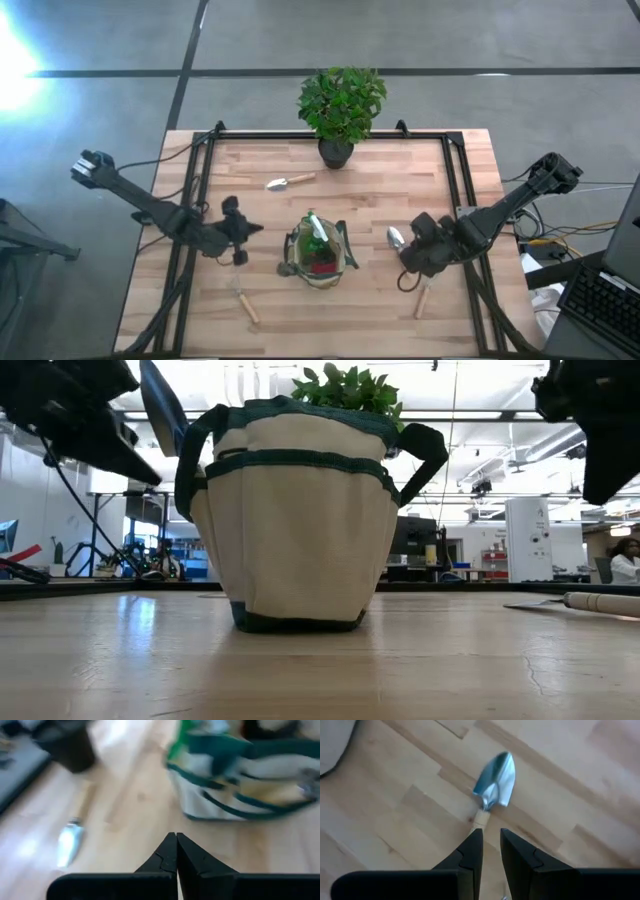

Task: Pick & Place Garden tools in Gardening bag
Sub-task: Put the right brown trowel into the green gardening bag

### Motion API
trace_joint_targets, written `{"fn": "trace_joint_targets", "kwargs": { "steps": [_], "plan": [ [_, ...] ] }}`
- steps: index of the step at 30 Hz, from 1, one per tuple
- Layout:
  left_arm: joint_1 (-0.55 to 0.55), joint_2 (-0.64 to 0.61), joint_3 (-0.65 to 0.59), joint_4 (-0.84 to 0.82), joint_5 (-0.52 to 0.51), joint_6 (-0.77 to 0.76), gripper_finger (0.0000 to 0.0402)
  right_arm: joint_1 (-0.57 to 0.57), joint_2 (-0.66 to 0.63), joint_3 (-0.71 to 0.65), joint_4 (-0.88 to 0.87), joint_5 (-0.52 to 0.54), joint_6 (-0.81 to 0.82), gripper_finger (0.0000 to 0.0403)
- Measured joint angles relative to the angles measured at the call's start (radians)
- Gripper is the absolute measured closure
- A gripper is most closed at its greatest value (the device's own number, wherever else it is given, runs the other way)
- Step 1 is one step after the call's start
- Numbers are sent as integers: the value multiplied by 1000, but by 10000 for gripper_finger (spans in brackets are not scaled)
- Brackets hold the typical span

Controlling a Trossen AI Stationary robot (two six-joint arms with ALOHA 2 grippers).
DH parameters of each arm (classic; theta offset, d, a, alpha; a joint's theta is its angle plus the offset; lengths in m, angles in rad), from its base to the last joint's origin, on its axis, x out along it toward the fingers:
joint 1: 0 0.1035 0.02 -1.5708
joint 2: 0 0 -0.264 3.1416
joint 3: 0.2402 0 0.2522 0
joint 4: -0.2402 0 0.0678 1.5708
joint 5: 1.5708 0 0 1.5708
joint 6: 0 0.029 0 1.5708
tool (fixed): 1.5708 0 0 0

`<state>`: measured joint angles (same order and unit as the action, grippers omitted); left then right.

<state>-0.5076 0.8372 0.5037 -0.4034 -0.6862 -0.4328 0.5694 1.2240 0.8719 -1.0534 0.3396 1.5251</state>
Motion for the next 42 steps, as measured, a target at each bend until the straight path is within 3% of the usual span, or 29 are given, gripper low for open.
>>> {"fn": "trace_joint_targets", "kwargs": {
  "steps": [7,12,28,42],
  "plan": [
    [0,-82,4,7,-219,16,387,0,2,-16,74,0,83,344],
    [0,-147,10,14,-314,30,386,0,25,-23,76,-1,91,336],
    [0,-198,0,22,-316,67,388,-47,169,-25,78,-87,93,204],
    [0,-197,0,28,-314,64,390,-102,181,-110,275,-113,12,211]
  ]
}}
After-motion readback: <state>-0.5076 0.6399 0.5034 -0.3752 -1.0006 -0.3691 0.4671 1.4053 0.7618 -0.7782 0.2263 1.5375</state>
